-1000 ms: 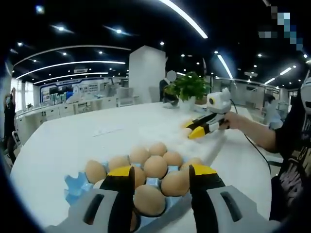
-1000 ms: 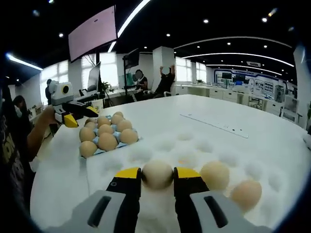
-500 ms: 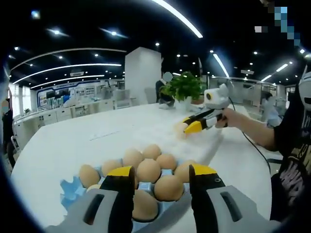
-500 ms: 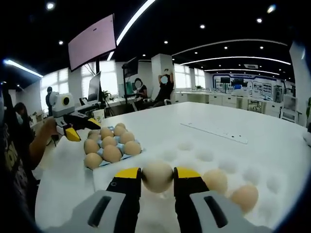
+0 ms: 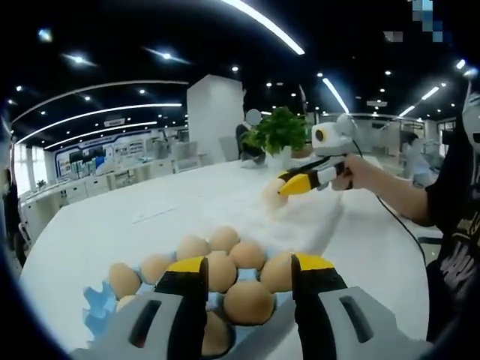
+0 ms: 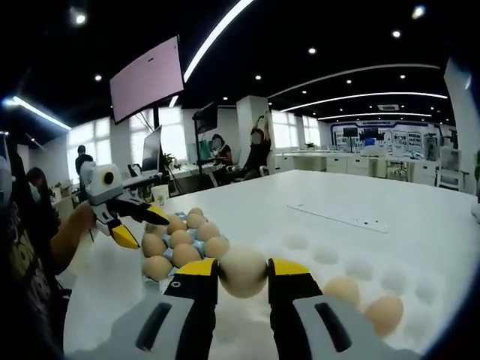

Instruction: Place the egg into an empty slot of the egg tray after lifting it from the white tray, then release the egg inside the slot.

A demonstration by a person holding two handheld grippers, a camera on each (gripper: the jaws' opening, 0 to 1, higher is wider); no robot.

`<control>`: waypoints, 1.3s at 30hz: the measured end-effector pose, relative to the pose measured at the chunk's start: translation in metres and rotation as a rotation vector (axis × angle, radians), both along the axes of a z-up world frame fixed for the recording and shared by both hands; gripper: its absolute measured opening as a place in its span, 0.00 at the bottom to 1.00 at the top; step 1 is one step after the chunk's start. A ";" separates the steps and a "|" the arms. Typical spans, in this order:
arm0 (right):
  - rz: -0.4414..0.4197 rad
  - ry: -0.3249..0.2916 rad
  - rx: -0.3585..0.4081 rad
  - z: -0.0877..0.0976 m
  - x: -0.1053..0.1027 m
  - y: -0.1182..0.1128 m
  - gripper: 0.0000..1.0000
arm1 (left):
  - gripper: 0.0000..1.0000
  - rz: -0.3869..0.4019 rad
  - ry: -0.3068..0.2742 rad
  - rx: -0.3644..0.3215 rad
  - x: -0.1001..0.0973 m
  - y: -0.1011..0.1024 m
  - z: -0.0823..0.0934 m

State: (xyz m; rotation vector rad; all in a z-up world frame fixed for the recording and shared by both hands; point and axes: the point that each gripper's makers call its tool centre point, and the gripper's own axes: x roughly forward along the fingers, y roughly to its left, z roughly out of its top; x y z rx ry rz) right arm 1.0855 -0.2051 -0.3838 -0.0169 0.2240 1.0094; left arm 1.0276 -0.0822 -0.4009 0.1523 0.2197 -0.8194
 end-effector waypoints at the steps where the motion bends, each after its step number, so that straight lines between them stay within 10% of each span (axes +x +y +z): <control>1: 0.002 0.000 0.003 0.000 -0.001 0.001 0.27 | 0.45 -0.001 -0.002 0.007 0.000 -0.003 -0.001; 39: 0.150 0.019 0.070 0.009 -0.042 0.045 0.27 | 0.38 -0.044 -0.140 0.023 0.011 -0.095 0.009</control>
